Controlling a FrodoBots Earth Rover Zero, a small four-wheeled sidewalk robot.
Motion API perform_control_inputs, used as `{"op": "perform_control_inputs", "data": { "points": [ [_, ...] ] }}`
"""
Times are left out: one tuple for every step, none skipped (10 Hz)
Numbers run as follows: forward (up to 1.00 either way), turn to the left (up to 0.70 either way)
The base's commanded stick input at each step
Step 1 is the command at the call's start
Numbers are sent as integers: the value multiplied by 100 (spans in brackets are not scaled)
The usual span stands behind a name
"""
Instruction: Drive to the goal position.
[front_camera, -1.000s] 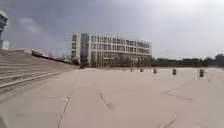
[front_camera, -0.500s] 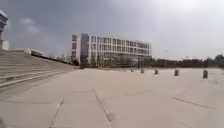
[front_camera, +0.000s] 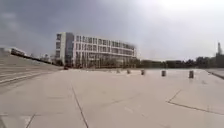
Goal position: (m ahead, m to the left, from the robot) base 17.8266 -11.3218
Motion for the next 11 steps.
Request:
{"op": "perform_control_inputs", "data": {
  "points": [
    [70,-35],
    [70,-35],
    [70,-35],
    [70,-35],
    [70,-35],
    [70,-35],
    [70,-35],
    [70,-35],
    [70,-35],
    [70,-35],
    [70,-35]
  ]
}}
